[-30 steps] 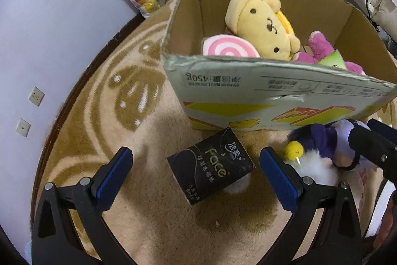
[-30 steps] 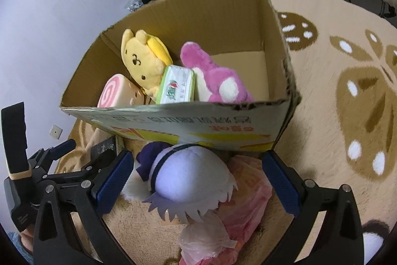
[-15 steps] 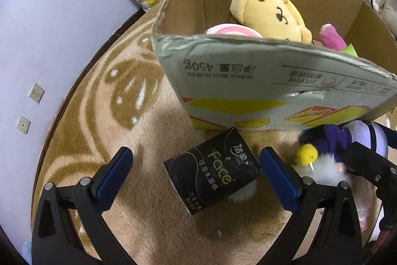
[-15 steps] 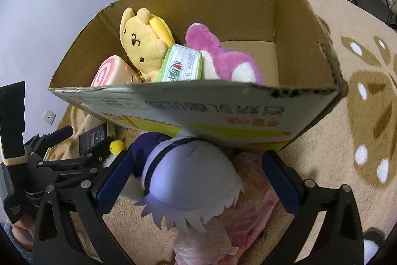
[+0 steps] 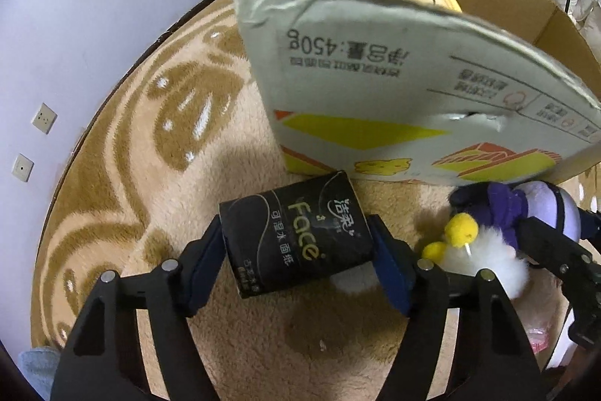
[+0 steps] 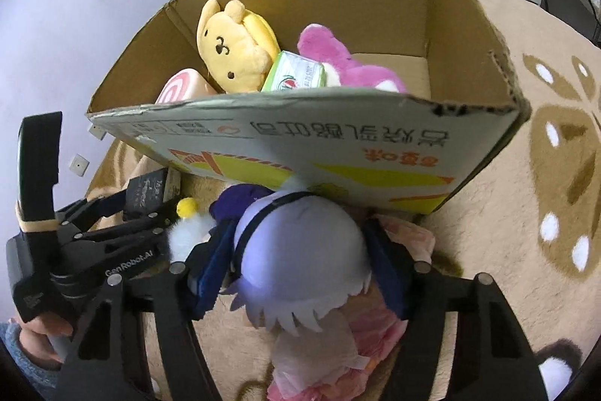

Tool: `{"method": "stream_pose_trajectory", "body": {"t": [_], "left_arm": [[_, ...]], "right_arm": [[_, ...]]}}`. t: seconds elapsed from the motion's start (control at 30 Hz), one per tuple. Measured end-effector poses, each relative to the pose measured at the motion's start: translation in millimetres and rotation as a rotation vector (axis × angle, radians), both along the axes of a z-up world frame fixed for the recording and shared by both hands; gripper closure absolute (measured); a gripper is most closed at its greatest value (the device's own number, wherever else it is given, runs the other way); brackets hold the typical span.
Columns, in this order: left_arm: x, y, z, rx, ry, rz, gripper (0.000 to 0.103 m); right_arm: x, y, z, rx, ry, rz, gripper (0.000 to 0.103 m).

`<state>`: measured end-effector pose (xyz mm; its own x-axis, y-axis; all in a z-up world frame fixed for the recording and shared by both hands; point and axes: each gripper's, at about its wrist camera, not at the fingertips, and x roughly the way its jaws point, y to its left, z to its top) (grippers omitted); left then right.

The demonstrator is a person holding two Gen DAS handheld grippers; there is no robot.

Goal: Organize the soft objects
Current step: 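Grasp and lift black tissue pack with left tool while right tool lifts doll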

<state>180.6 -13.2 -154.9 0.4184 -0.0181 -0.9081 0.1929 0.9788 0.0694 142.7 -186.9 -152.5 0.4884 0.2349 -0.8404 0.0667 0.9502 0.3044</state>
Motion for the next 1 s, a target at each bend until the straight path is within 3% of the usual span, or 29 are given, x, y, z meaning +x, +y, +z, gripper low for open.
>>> {"method": "stream_pose_trajectory", "body": {"t": [0.33,1.0], "left_arm": [[-22,11,15,0.022,-0.060,-0.015,0.031],[-93,16,94,0.009,-0.301,-0.013,0.031]], "right_arm": [[-11,-4,7,-0.030,-0.033,0.005,0.036],[-64,-16,79,-0.085,-0.253,-0.062,0.036]]}}
